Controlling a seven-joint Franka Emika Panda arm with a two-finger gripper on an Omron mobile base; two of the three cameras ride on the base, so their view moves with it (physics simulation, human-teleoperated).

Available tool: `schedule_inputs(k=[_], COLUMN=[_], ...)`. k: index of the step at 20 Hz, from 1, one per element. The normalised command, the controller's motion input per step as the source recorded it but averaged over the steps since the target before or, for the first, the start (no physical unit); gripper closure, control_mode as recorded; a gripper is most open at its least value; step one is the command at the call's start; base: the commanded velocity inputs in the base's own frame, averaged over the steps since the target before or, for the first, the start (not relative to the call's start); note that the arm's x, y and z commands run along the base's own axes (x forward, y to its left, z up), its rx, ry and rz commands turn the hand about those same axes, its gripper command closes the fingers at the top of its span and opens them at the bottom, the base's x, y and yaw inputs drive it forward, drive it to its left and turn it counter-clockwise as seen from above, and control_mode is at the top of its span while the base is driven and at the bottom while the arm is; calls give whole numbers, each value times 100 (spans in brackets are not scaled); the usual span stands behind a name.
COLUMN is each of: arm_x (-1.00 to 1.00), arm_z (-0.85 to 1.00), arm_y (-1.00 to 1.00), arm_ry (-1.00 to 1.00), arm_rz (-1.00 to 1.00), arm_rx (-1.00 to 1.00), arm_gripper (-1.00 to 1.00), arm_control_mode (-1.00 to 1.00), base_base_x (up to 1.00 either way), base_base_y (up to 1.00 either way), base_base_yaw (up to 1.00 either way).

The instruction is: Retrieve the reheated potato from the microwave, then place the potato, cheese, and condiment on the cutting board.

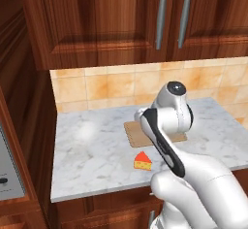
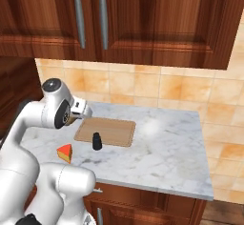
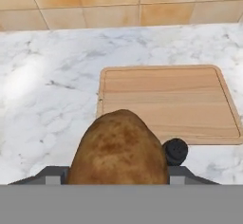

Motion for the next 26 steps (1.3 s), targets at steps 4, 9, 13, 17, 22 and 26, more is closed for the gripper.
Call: schedule_inputs(k=[4, 9, 13, 17, 22, 26], arm_x=[47, 47, 53, 44, 39, 39], arm_z=[-43, -44, -34, -35, -35, -35], arm_y=[0, 0, 1, 1, 0, 0], arm_ry=[9, 8, 10, 16, 13, 2], arm_rz=[0, 0, 0, 0, 0, 0], arm_rx=[0, 0, 0, 0, 0, 0], arm_gripper=[100, 100, 100, 100, 100, 100], arm_control_mode=[-100, -100, -100, -100, -100, -100], base_base_x=[0, 0, 0, 0, 0, 0], base_base_y=[0, 0, 0, 0, 0, 0], base_base_yaw=[0, 0, 0, 0, 0, 0])
